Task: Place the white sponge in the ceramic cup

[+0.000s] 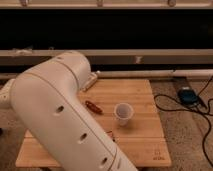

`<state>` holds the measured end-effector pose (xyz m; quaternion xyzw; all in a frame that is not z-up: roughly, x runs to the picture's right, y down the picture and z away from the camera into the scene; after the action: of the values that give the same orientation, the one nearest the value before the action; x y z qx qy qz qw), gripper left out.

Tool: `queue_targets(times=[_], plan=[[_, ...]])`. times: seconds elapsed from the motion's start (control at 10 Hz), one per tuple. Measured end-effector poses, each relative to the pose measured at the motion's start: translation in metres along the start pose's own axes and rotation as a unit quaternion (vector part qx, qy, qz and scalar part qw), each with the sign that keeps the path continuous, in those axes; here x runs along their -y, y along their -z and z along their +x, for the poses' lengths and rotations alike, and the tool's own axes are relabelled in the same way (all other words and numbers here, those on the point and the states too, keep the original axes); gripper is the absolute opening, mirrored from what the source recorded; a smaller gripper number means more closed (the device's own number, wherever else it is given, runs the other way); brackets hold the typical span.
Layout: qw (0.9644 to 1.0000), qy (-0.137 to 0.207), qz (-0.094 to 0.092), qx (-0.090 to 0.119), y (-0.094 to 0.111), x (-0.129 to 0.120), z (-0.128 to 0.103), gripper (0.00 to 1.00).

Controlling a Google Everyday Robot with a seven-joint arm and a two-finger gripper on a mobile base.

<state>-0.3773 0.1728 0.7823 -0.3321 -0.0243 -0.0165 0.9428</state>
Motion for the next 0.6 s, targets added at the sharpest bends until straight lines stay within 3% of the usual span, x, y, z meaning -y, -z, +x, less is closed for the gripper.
queue_targets(times=[0.2,0.3,0.5,0.6], plan=[[0.9983,-0.039,0.004,0.043,0.026,0.013,0.006,0.00],[0.9956,-0.064,0.006,0.067,0.043,0.021,0.012,0.00],[0.9879,-0.118,0.004,0.101,0.068,0.031,0.028,0.00],[0.9824,-0.150,0.002,0.112,0.076,0.035,0.042,0.00]])
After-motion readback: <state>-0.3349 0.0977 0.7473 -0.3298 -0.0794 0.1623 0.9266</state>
